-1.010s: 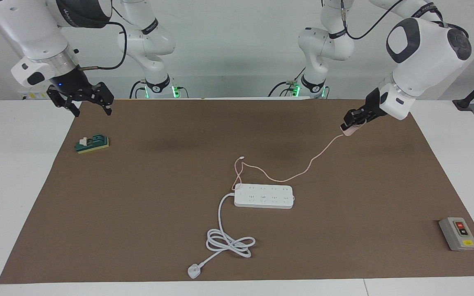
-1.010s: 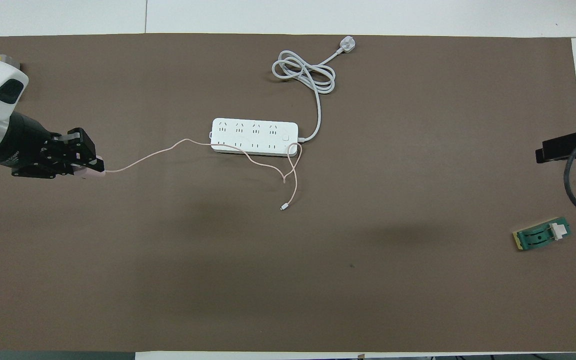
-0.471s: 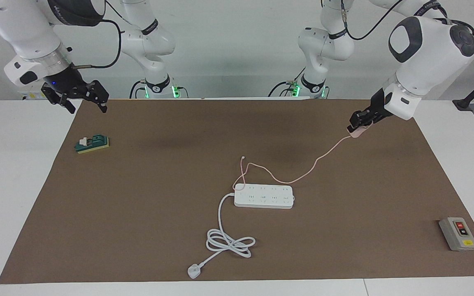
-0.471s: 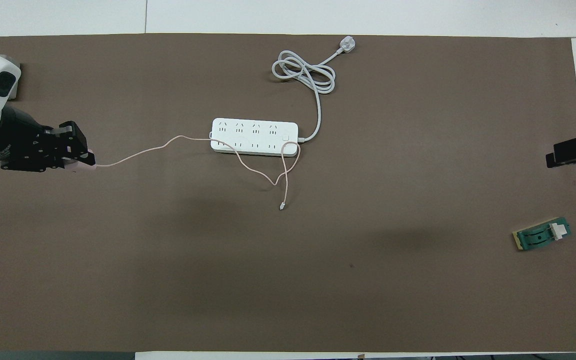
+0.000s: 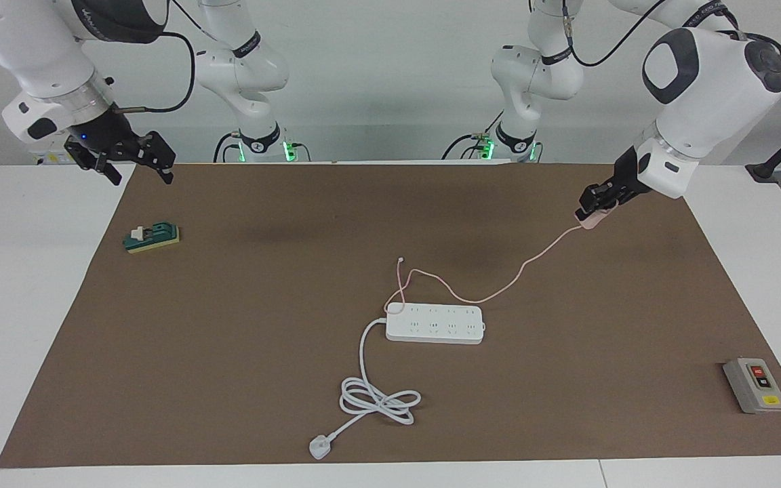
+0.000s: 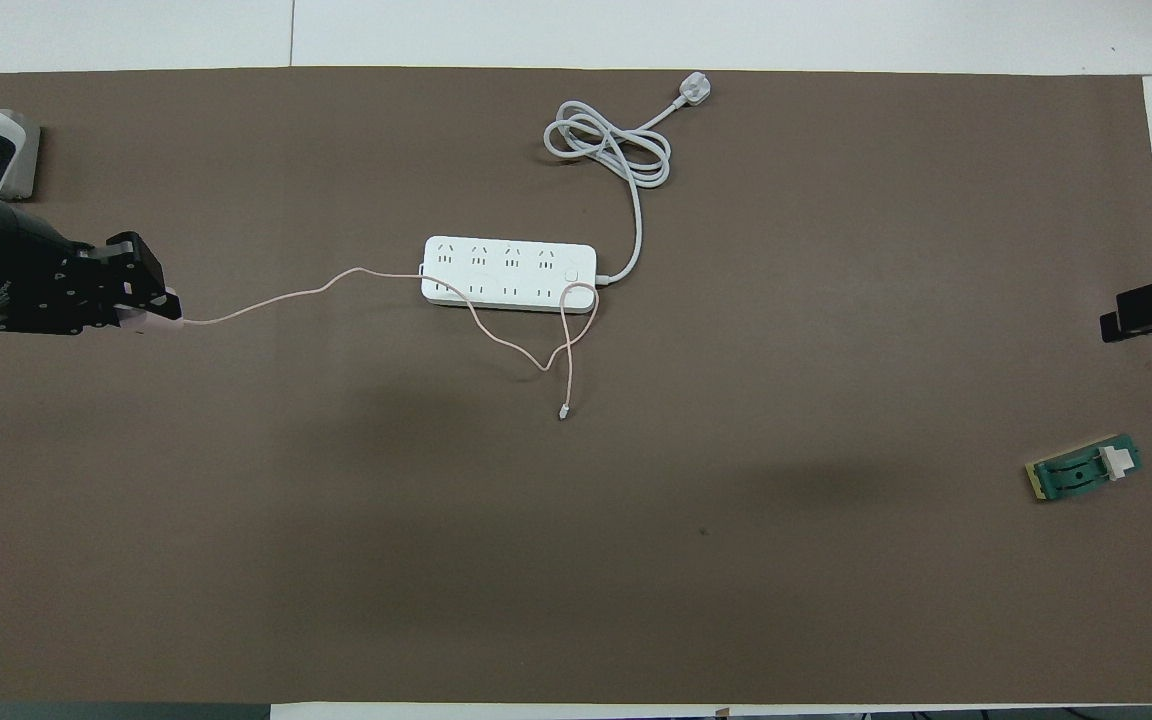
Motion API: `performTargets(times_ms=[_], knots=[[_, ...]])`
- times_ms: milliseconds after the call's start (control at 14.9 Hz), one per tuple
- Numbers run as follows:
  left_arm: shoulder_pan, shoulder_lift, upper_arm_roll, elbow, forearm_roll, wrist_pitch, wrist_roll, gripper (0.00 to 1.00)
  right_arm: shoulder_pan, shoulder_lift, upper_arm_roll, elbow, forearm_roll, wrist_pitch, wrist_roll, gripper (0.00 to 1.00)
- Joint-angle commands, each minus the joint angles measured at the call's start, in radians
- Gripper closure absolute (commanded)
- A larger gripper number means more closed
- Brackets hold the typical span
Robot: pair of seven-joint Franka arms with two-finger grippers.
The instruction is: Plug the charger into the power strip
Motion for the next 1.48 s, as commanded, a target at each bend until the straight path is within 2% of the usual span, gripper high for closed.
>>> performTargets(times_ms=[0, 135, 269, 471, 606, 740, 1413], knots=[[0.007, 0.007, 0.024, 0.038, 0.016, 0.011, -0.030, 1.00, -0.009, 0.002, 0.001, 0.020, -0.015, -0.015, -0.022, 0.00], [0.006, 0.016, 0.022, 0.061, 0.016, -0.005, -0.129, 1.00, 0.000, 0.010, 0.008, 0.026, -0.013, 0.029, -0.027, 0.00], [0.009, 0.024, 0.025, 0.077, 0.013, -0.042, -0.317, 1.00, 0.008, 0.005, 0.008, 0.017, -0.002, 0.014, -0.032, 0.00], [0.038, 0.036, 0.030, 0.080, 0.013, -0.048, -0.421, 1.00, 0.041, 0.007, -0.002, 0.015, -0.009, -0.015, -0.032, 0.00], [0.052, 0.039, 0.051, 0.085, 0.027, -0.061, -0.558, 1.00, 0.040, 0.007, -0.031, 0.015, -0.009, -0.006, -0.030, 0.00], [0.036, 0.068, 0.047, 0.103, 0.084, -0.065, -0.591, 1.00, 0.040, 0.007, -0.048, 0.015, -0.010, -0.010, -0.030, 0.00], [0.029, 0.105, 0.044, 0.161, 0.056, -0.042, -0.695, 1.00, 0.043, -0.011, -0.042, 0.008, -0.012, -0.018, -0.024, 0.00]])
